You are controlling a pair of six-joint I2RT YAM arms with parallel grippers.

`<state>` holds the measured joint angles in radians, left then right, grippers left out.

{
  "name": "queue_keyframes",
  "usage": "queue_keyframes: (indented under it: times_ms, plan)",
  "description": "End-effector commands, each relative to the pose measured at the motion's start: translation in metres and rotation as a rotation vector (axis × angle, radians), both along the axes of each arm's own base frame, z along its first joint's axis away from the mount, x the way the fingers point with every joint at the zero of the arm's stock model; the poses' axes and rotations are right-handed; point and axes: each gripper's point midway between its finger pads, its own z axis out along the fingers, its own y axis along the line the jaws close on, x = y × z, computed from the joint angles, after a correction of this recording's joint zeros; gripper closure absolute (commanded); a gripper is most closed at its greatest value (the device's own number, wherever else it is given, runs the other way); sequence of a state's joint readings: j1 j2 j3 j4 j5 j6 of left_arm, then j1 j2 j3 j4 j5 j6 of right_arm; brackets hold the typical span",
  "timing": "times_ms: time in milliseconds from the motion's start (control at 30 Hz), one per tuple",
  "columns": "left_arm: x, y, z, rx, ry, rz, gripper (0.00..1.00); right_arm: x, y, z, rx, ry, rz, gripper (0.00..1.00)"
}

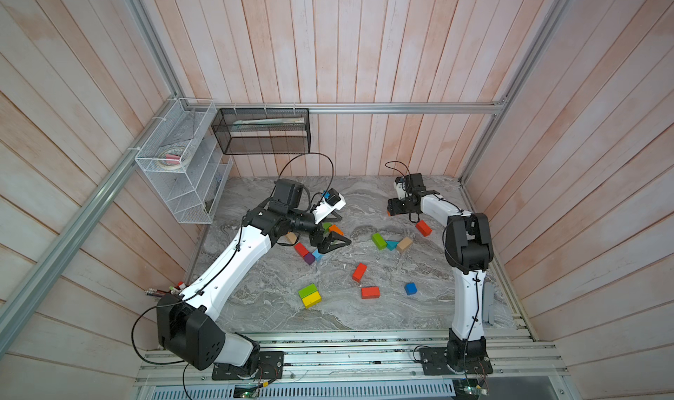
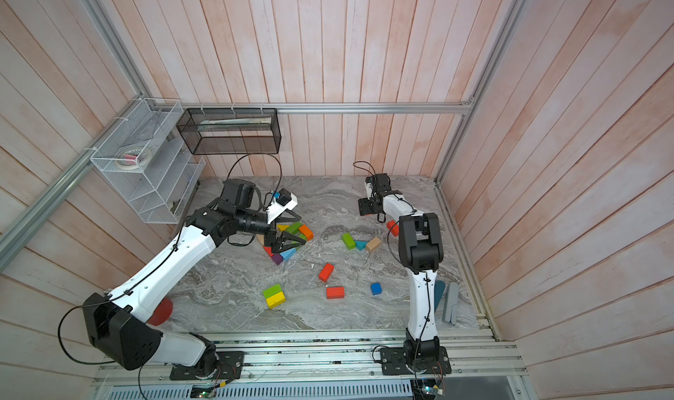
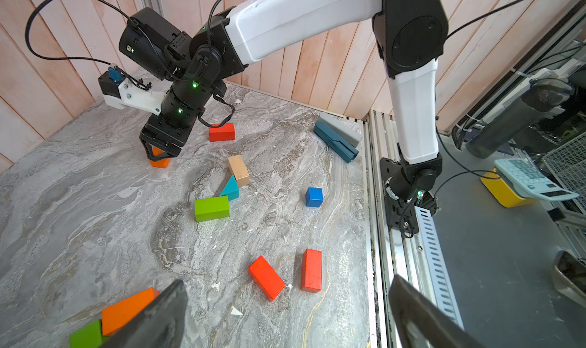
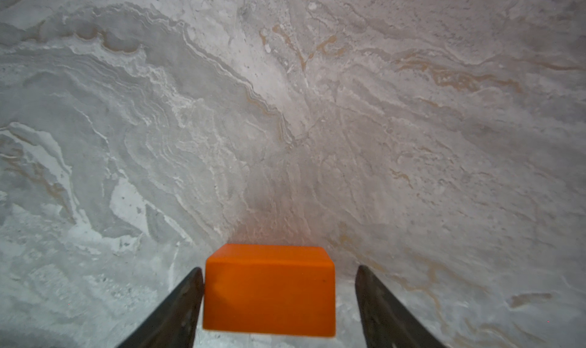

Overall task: Assemble a heart with building blocks
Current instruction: Pick up the building block from the center of the board, then place the building block at the center of the board.

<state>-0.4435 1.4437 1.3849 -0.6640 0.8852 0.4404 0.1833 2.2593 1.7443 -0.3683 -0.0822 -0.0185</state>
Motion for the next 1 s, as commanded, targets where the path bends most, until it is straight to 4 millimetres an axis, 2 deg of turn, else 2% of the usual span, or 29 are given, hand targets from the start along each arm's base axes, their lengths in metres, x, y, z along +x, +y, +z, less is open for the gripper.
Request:
queue_keyframes:
  times_ms: [0, 333, 500, 700, 867, 967]
  plan:
    - [-0.002, -0.003, -0.004, -0.008, 0.022, -0.015, 0.0, -0.002, 0.004, -0.014, -0.017, 0.041, -0.002, 0.27]
    - [-0.003, -0.002, -0.002, -0.009, 0.012, -0.015, 0.0, -0.006, 0.01, -0.014, -0.065, 0.026, 0.006, 0.42]
    - [-0.003, -0.003, -0.001, -0.011, 0.014, -0.016, 0.0, -0.012, 0.024, -0.006, -0.077, -0.004, 0.041, 0.44]
    - [-0.004, -0.002, 0.003, -0.022, 0.011, -0.01, 0.0, -0.034, 0.061, 0.017, -0.077, -0.061, 0.136, 0.44]
    - [-0.001, -0.001, 0.008, -0.027, -0.008, 0.014, 0.0, -0.062, 0.093, 0.033, -0.062, -0.099, 0.204, 0.45]
    - [-0.002, 0.0, 0.01, -0.031, -0.014, 0.02, 0.0, -0.08, 0.113, 0.035, -0.055, -0.099, 0.242, 0.45]
